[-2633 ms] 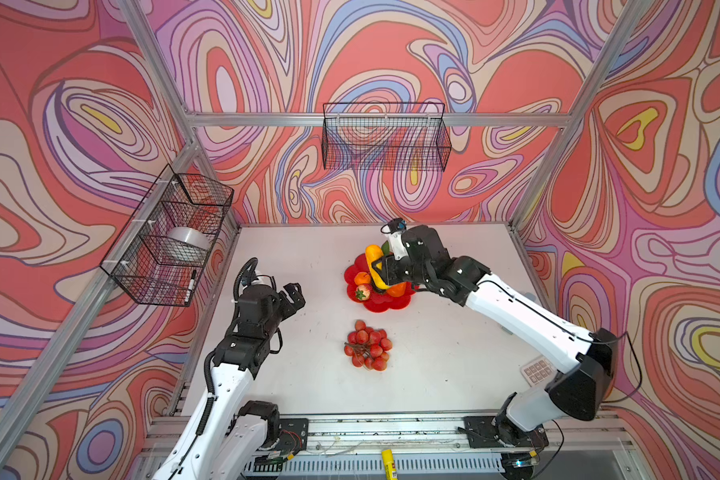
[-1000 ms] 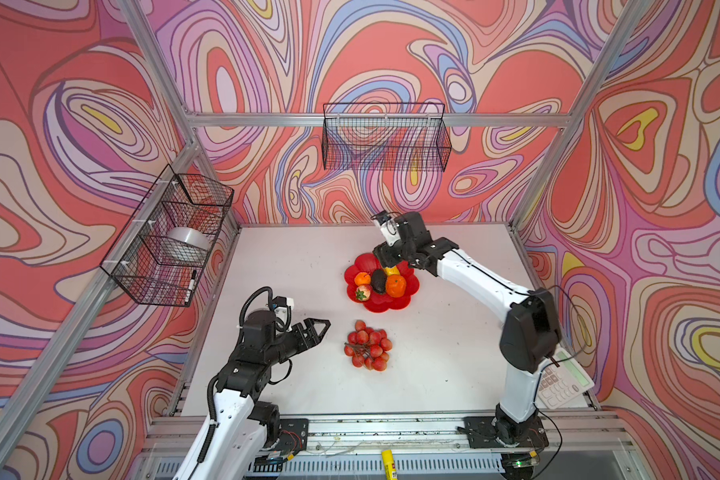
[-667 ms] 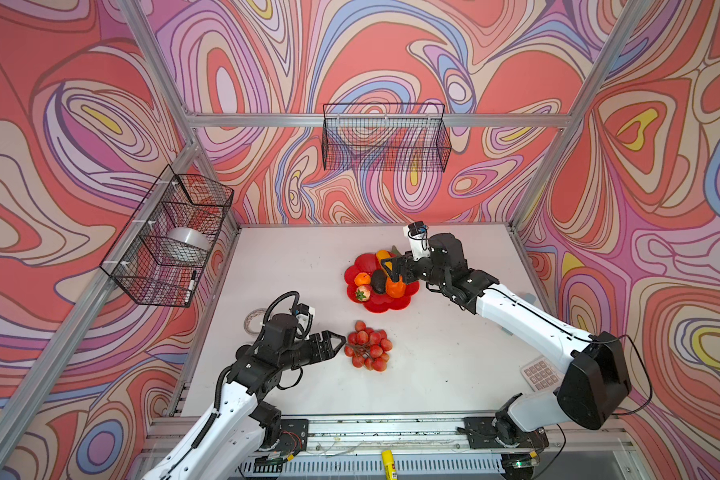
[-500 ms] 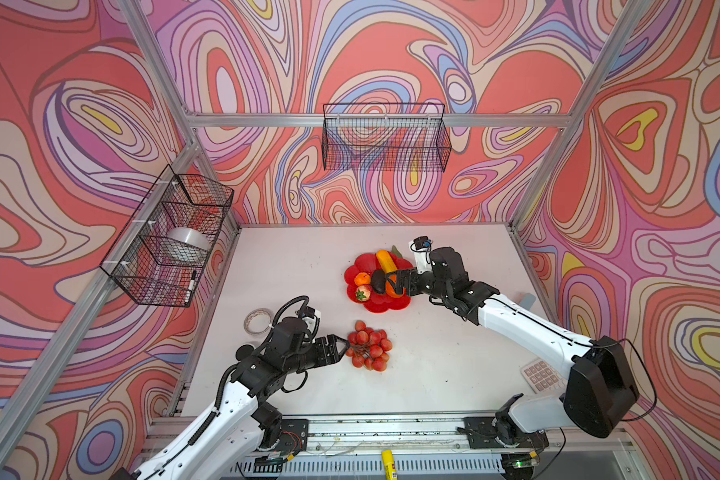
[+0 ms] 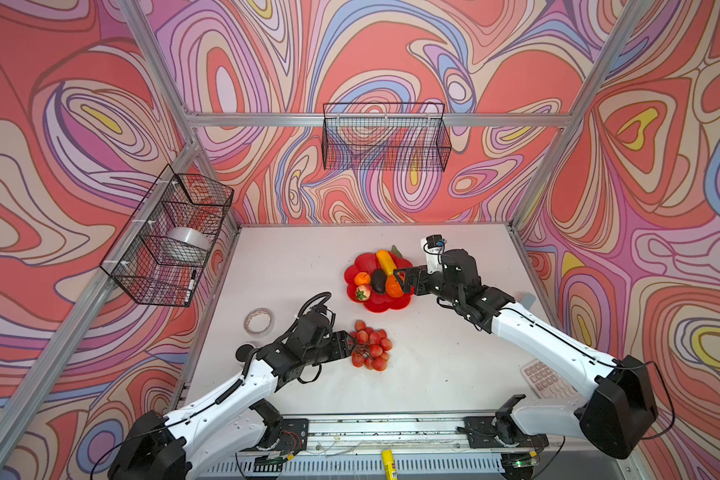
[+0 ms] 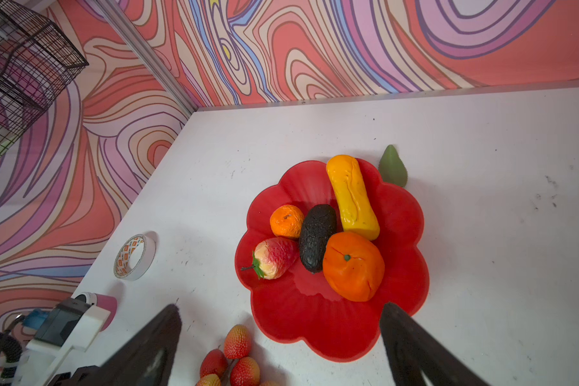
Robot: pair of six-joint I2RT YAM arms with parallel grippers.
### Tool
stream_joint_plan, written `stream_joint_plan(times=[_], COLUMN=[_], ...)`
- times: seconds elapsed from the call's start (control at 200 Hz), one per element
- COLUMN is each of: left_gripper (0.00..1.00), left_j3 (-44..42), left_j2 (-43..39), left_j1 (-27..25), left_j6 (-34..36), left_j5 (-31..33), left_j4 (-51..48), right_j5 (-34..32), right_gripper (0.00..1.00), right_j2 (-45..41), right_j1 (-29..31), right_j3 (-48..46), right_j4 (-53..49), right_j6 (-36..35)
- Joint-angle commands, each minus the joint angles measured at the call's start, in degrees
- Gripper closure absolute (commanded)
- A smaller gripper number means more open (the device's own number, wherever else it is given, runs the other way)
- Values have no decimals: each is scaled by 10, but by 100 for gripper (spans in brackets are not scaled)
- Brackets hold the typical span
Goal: Place and organize the fake fruits in the fruit bowl
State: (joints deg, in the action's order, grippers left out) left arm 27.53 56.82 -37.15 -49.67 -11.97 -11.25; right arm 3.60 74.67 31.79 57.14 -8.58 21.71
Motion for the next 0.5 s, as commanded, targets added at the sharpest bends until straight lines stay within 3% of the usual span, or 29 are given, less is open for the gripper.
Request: stream_joint_plan(times=[0.0,0.175,0.33,0.496], left_gripper=[45,63,86,100], left_j3=[14,38,44,56], left_j2=[18,29,23,18], left_j1=[-2,-2,-2,-2], left_j6=[-9,-3,-4,2], left_j5=[-6,-11,-9,-8], left_j4=[38,34,26,2], right_j5=[-18,-23,-19,-20], right_gripper=[3,3,3,3], right_j2=[-15,-14,-4,1], right_j1=[-3,-3,-3,-3], right_j3=[-11,-15,-16,-14], right_j4=[-10,-10,-6,-3], right_j6=[-2,-5,-4,-4])
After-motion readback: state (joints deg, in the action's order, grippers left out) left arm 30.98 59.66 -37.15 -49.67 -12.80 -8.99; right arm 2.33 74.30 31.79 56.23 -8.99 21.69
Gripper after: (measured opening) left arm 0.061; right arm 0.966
